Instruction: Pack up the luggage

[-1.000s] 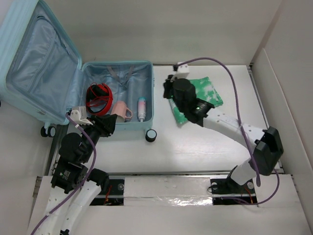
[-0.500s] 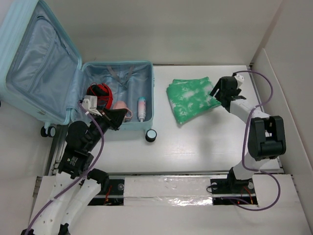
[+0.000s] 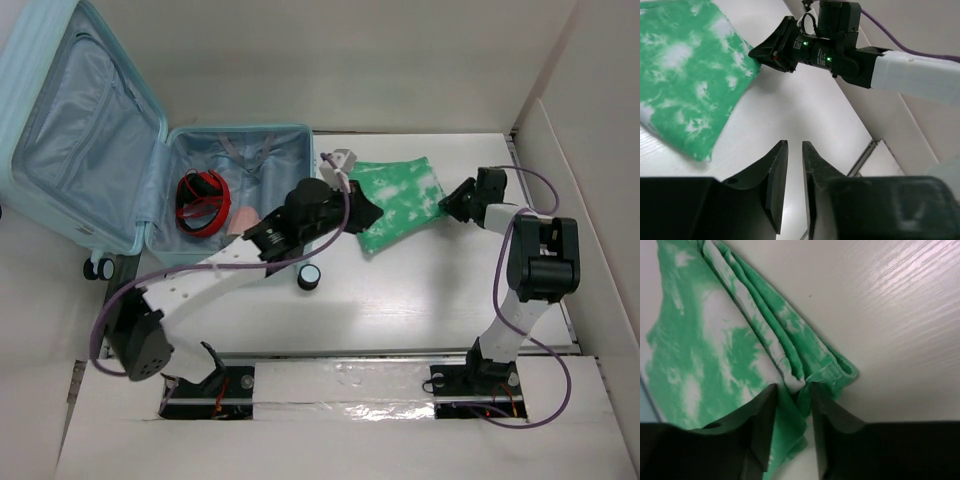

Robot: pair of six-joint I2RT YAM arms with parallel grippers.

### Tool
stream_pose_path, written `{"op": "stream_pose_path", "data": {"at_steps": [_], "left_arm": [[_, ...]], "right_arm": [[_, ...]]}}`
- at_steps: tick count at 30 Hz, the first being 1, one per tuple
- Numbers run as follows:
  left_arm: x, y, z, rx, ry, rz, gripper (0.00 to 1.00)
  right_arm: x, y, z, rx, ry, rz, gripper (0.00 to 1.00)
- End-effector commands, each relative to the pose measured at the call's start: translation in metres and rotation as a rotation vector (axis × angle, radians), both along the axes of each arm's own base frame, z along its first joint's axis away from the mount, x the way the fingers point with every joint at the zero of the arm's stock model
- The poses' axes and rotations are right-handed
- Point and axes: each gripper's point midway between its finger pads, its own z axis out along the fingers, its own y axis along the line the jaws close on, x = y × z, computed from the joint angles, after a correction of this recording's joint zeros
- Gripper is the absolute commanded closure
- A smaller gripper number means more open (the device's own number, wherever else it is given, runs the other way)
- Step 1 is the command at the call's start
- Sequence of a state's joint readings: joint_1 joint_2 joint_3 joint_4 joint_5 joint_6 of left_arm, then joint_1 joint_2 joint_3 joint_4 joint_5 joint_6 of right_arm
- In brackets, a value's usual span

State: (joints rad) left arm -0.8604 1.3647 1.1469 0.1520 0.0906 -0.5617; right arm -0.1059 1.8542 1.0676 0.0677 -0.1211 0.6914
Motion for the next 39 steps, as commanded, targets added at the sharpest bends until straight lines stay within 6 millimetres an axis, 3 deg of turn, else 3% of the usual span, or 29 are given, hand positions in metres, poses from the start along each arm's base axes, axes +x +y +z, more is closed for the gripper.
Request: {"op": "stream_pose_path", "data": {"at_steps": [1,4,5,8,12,13,14,15,18,20,21,23,24,25,31,39], "left_arm": [[0.031,-0.011,0.004,0.011,-0.034,0.105,0.81],[0.044,-0.022,-0.011,0.023,-0.011,0.127,0.48],[0.046,-0.023,-0.018,0.045,0.003,0.134,0.43],[0.057,-0.025,-0.038,0.111,0.03,0.167,0.34],[0.075,-0.019,-0.065,0.171,0.084,0.229,0.32],[0.077,-0.022,-0.077,0.191,0.11,0.235,0.3],[0.082,-0.021,-0.084,0.2,0.125,0.244,0.3],[0.084,-0.023,-0.09,0.201,0.148,0.233,0.3],[0.093,-0.033,-0.112,0.202,0.204,0.223,0.29],[0.099,-0.041,-0.124,0.206,0.231,0.227,0.29],[0.101,-0.044,-0.128,0.196,0.254,0.239,0.29],[0.109,-0.048,-0.143,0.209,0.292,0.276,0.24],[0.119,-0.044,-0.15,0.209,0.311,0.325,0.23],[0.124,-0.046,-0.162,0.235,0.336,0.342,0.23],[0.135,-0.044,-0.201,0.271,0.406,0.442,0.23],[0.152,-0.047,-0.24,0.296,0.484,0.533,0.27]], "right_arm": [[0.009,0.009,0.0,0.068,-0.024,0.049,0.73],[0.009,-0.002,0.003,0.134,-0.062,0.035,0.92],[0.001,-0.009,-0.002,0.143,-0.058,0.01,0.95],[-0.001,-0.028,0.012,0.115,-0.1,-0.038,1.0],[-0.015,-0.06,0.027,0.089,-0.133,-0.132,1.0],[-0.016,-0.066,0.041,0.08,-0.167,-0.157,1.0],[-0.018,-0.067,0.045,0.074,-0.178,-0.165,0.89],[-0.021,-0.073,0.047,0.067,-0.183,-0.179,0.56],[-0.023,-0.071,0.058,0.051,-0.185,-0.151,0.22],[-0.026,-0.071,0.066,0.044,-0.209,-0.157,0.2],[-0.029,-0.072,0.085,0.031,-0.254,-0.165,0.2],[-0.038,-0.075,0.098,0.012,-0.288,-0.198,0.19],[-0.041,-0.075,0.111,0.003,-0.32,-0.203,0.19],[-0.047,-0.073,0.138,-0.009,-0.386,-0.202,0.19],[-0.076,-0.033,0.218,-0.067,-0.576,-0.099,0.19],[-0.107,-0.008,0.263,-0.09,-0.712,-0.017,0.19]]}}
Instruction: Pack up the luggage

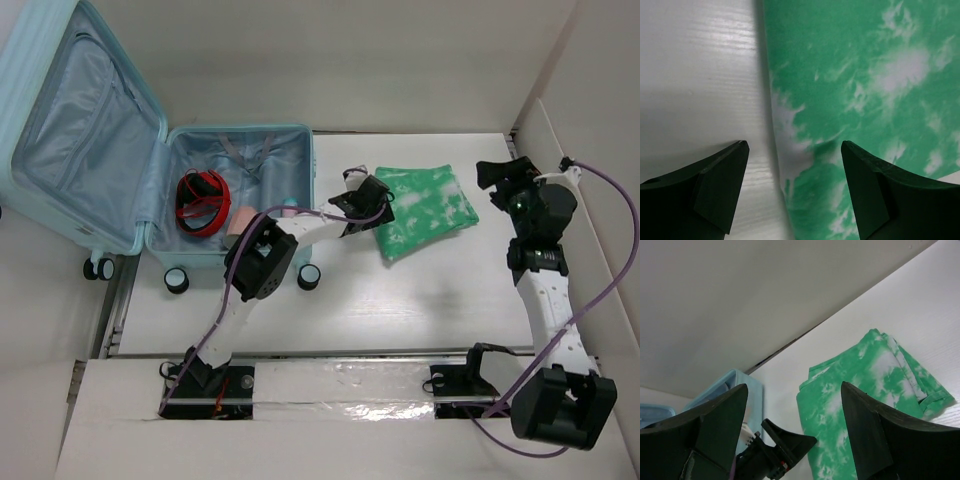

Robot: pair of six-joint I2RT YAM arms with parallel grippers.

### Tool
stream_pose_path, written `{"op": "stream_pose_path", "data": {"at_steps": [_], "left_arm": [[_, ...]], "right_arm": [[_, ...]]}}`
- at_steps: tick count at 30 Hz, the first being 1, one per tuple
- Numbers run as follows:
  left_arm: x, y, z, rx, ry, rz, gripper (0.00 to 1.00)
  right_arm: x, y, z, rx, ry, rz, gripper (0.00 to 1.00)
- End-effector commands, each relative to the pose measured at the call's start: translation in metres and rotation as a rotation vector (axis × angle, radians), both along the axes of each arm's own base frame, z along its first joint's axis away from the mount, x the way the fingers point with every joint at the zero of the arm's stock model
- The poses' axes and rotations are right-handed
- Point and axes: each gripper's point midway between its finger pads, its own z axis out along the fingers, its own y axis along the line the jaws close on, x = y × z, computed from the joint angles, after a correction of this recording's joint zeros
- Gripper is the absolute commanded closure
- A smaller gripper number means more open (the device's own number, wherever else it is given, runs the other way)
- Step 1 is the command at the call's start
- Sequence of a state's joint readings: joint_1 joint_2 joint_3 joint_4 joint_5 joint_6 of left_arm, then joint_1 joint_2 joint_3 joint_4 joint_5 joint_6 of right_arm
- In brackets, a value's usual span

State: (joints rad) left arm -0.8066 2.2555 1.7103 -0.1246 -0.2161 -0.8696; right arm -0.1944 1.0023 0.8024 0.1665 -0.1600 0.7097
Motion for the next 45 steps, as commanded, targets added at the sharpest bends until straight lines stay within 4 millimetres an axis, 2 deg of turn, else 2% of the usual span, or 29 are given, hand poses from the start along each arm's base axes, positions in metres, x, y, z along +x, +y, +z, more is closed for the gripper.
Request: {"op": "stream_pose_path", "data": {"at_steps": [1,7,9,12,13,15,16,17,21,22,25,26,27,28,29,31,32,33,34,35,36,37,38,40,41,42,43,44,45], "left_arm": [[0.014,-0.005,0.005,-0.03,0.007,0.065,0.28],[0.019,-0.016,-0.012,-0.044,0.037,0.068,0.35],[0.021,-0.021,-0.011,-0.062,0.029,0.063,0.38],[0.027,-0.032,-0.005,-0.105,0.0,0.032,0.53],[0.027,-0.035,-0.005,-0.116,-0.009,0.014,0.64],[0.029,-0.045,0.005,-0.153,-0.045,-0.036,0.78],[0.029,-0.048,0.014,-0.172,-0.07,-0.056,0.92],[0.032,-0.052,0.024,-0.186,-0.107,-0.079,0.99],[0.039,-0.051,0.075,-0.202,-0.218,-0.147,1.0],[0.046,-0.046,0.103,-0.214,-0.265,-0.151,1.0],[0.048,-0.039,0.148,-0.208,-0.345,-0.203,1.0],[0.051,-0.029,0.175,-0.219,-0.38,-0.202,1.0],[0.057,-0.016,0.19,-0.225,-0.398,-0.199,1.0],[0.057,-0.005,0.218,-0.239,-0.439,-0.206,1.0],[0.058,0.004,0.23,-0.24,-0.452,-0.208,1.0],[0.07,0.036,0.255,-0.241,-0.485,-0.205,1.0],[0.068,0.055,0.274,-0.233,-0.503,-0.191,1.0],[0.071,0.07,0.284,-0.225,-0.516,-0.18,1.0],[0.082,0.099,0.284,-0.199,-0.514,-0.137,1.0],[0.079,0.12,0.298,-0.183,-0.535,-0.116,1.0],[0.079,0.137,0.3,-0.176,-0.536,-0.101,1.0],[0.08,0.155,0.285,-0.157,-0.502,-0.08,1.0],[0.083,0.194,0.297,-0.145,-0.528,-0.018,1.0],[0.083,0.235,0.29,-0.109,-0.521,0.056,1.0],[0.081,0.274,0.279,-0.088,-0.508,0.123,1.0],[0.079,0.291,0.273,-0.092,-0.496,0.146,1.0],[0.074,0.324,0.254,-0.08,-0.471,0.205,1.0],[0.068,0.323,0.244,-0.088,-0.451,0.195,1.0],[0.067,0.349,0.236,-0.082,-0.441,0.241,1.0]], "right_arm": [[-0.009,0.009,0.008,-0.031,-0.04,0.038,0.19],[-0.023,0.026,0.027,-0.044,-0.107,0.087,0.2],[-0.025,0.03,0.029,-0.044,-0.118,0.098,0.2],[-0.029,0.032,0.033,-0.043,-0.133,0.107,0.21],[-0.03,0.033,0.036,-0.043,-0.14,0.112,0.21],[-0.035,0.041,0.04,-0.039,-0.158,0.147,0.21],[-0.037,0.048,0.041,-0.038,-0.164,0.169,0.21],[-0.038,0.049,0.042,-0.04,-0.169,0.176,0.22],[-0.042,0.06,0.047,-0.047,-0.185,0.208,0.22],[-0.042,0.06,0.048,-0.049,-0.187,0.208,0.22],[-0.041,0.062,0.047,-0.051,-0.184,0.214,0.22],[-0.041,0.061,0.045,-0.055,-0.179,0.209,0.22],[-0.041,0.059,0.044,-0.057,-0.174,0.197,0.22],[-0.04,0.058,0.041,-0.057,-0.168,0.191,0.22],[-0.041,0.061,0.041,-0.058,-0.169,0.195,0.22],[-0.04,0.059,0.037,-0.058,-0.166,0.186,0.22],[-0.039,0.058,0.037,-0.058,-0.166,0.183,0.22],[-0.038,0.058,0.033,-0.056,-0.161,0.18,0.22],[-0.037,0.058,0.033,-0.053,-0.164,0.178,0.22],[-0.035,0.057,0.031,-0.05,-0.158,0.177,0.22],[-0.035,0.056,0.03,-0.05,-0.156,0.173,0.22],[-0.034,0.056,0.029,-0.051,-0.152,0.169,0.22],[-0.034,0.056,0.029,-0.05,-0.15,0.169,0.22],[-0.033,0.056,0.028,-0.051,-0.147,0.169,0.22],[-0.033,0.055,0.029,-0.053,-0.15,0.168,0.22],[-0.033,0.056,0.027,-0.053,-0.146,0.171,0.22],[-0.033,0.056,0.028,-0.055,-0.149,0.172,0.22],[-0.032,0.056,0.027,-0.056,-0.147,0.172,0.22],[-0.032,0.057,0.027,-0.055,-0.147,0.175,0.22]]}}
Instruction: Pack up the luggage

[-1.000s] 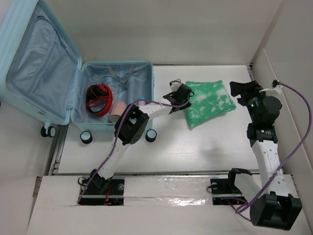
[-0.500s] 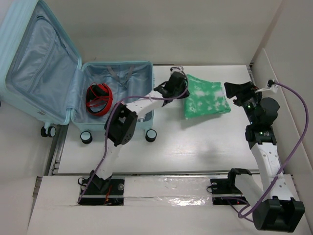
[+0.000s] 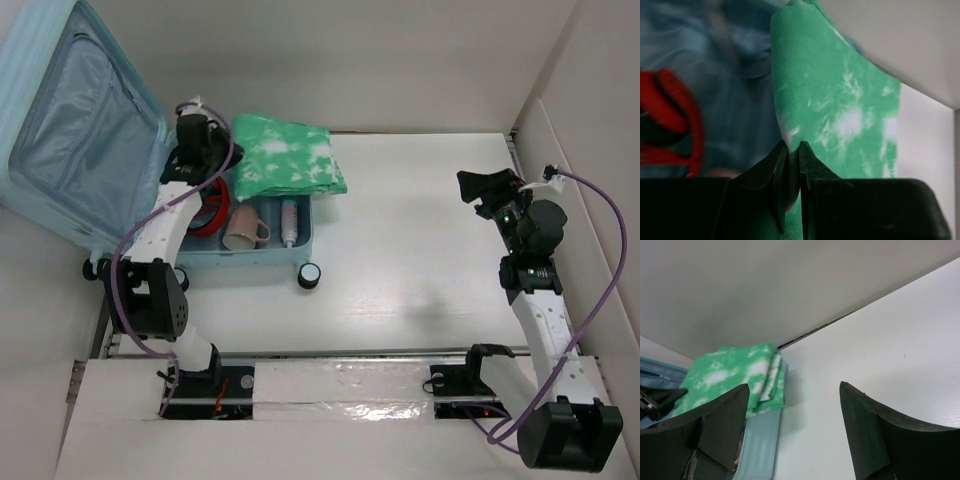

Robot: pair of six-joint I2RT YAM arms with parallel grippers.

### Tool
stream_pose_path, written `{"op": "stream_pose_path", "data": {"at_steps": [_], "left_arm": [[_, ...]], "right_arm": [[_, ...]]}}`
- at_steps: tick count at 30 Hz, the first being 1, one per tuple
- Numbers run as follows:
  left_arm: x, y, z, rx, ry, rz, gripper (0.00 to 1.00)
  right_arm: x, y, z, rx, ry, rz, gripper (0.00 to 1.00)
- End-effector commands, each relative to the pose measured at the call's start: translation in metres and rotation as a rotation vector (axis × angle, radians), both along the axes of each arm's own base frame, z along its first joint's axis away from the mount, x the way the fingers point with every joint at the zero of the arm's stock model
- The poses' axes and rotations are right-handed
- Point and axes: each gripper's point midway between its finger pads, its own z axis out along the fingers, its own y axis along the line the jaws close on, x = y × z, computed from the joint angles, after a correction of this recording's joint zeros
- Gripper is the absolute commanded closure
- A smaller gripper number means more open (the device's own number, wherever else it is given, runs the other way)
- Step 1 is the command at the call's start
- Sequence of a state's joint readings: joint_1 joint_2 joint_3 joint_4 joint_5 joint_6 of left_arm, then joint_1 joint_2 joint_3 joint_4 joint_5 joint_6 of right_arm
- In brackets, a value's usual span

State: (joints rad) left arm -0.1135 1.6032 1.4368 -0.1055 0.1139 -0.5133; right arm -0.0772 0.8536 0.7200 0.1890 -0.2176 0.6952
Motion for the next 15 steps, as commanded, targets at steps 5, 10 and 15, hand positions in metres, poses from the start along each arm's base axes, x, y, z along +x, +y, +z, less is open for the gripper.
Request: {"op": "stream_pose_path", "data": {"at_steps": [5,10,15], "left_arm": [[-0.024,0.084,-0.043,0.016,0.035,0.15,1.0],[-0.025,0.111,-0.05,0.051,0.026,0.199,1.0],[-0.012,0.122,-0.06,0.102,0.056,0.223,1.0]], "right_arm": [[0.002,0.005,0.011,-0.03,-0.057,0.026,0.22],[0.002,0.011,0.01,-0.04,-0.054,0.052,0.21],[0.001,0.014,0.009,-0.047,-0.053,0.065,0.21]]}}
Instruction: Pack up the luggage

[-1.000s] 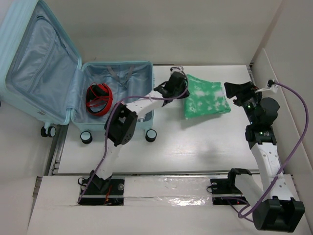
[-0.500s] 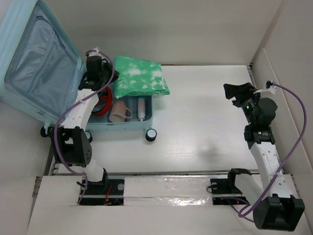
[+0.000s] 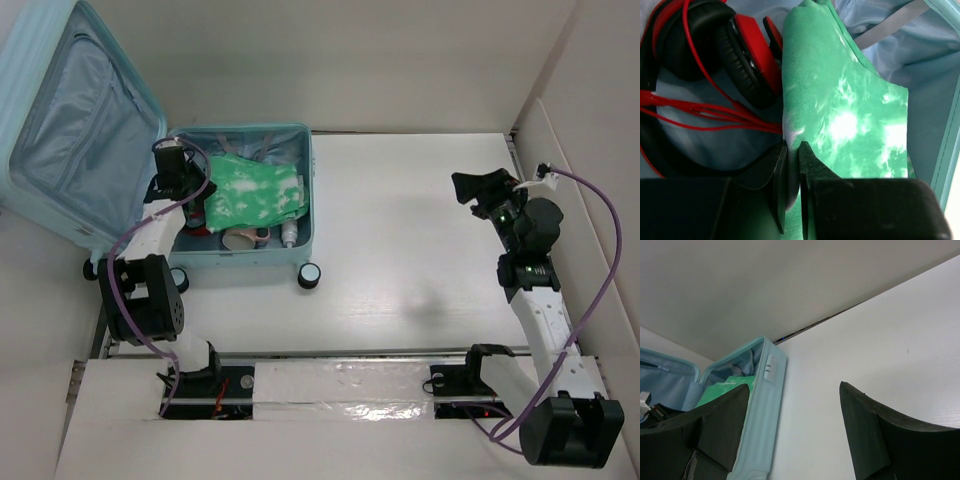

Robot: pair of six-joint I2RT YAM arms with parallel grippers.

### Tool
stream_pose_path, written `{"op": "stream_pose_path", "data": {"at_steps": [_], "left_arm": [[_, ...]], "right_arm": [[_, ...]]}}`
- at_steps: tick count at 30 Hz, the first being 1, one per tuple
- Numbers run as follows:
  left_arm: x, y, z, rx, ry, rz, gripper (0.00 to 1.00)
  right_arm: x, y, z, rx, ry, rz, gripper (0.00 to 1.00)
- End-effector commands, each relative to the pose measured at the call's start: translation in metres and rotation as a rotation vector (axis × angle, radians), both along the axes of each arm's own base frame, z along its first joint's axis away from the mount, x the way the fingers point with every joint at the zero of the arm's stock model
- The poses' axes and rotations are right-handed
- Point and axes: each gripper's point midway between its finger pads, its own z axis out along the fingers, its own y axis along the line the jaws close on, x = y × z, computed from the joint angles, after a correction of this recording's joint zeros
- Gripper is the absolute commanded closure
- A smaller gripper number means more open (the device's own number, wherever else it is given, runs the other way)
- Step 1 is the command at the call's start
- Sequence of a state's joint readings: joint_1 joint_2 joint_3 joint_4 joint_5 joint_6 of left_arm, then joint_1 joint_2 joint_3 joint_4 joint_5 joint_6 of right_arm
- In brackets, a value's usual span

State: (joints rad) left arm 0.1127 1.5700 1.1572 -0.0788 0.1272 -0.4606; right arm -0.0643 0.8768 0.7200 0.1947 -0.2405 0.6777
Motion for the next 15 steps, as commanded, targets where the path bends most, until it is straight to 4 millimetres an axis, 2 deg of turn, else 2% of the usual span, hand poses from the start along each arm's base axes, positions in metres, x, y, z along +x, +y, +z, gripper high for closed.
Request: {"op": "stream_pose_path", "data": {"at_steps": [1,2,4,5,6,9,10,11,12,13,14,15], "left_arm": [[0.029,0.017,0.044,0.088,-0.151,0.017,1.0],[0.035,0.016,0.04,0.092,-0.147,0.0,0.99],[0.04,0.016,0.035,0.106,-0.127,-0.017,0.89],[0.038,0.017,0.027,0.106,-0.081,-0.014,0.88],[0.038,0.021,0.027,0.121,-0.075,-0.002,0.85],[0.031,0.027,0.04,0.147,-0.104,0.029,0.68],[0.024,0.027,0.055,0.153,-0.142,0.039,0.59],[0.021,0.027,0.066,0.151,-0.173,0.045,0.55],[0.017,0.026,0.077,0.149,-0.2,0.049,0.53],[0.012,0.024,0.086,0.144,-0.226,0.046,0.5],[-0.002,0.021,0.105,0.136,-0.277,0.054,0.5],[-0.01,0.022,0.115,0.138,-0.302,0.071,0.5]], "right_arm": [[-0.002,0.007,0.017,-0.03,-0.07,0.031,0.21],[-0.003,0.01,0.017,-0.033,-0.07,0.038,0.22],[-0.003,0.009,0.017,-0.036,-0.069,0.035,0.21],[-0.003,0.012,0.017,-0.04,-0.07,0.042,0.21],[-0.003,0.011,0.017,-0.04,-0.069,0.041,0.21],[-0.002,0.012,0.016,-0.043,-0.068,0.042,0.22],[-0.001,0.016,0.014,-0.042,-0.064,0.056,0.24],[0.0,0.016,0.014,-0.042,-0.064,0.06,0.28],[0.0,0.019,0.013,-0.043,-0.062,0.074,0.36],[0.0,0.024,0.013,-0.045,-0.068,0.095,0.65],[0.002,0.026,0.012,-0.052,-0.065,0.107,0.81],[0.002,0.029,0.011,-0.062,-0.066,0.127,0.92]]}}
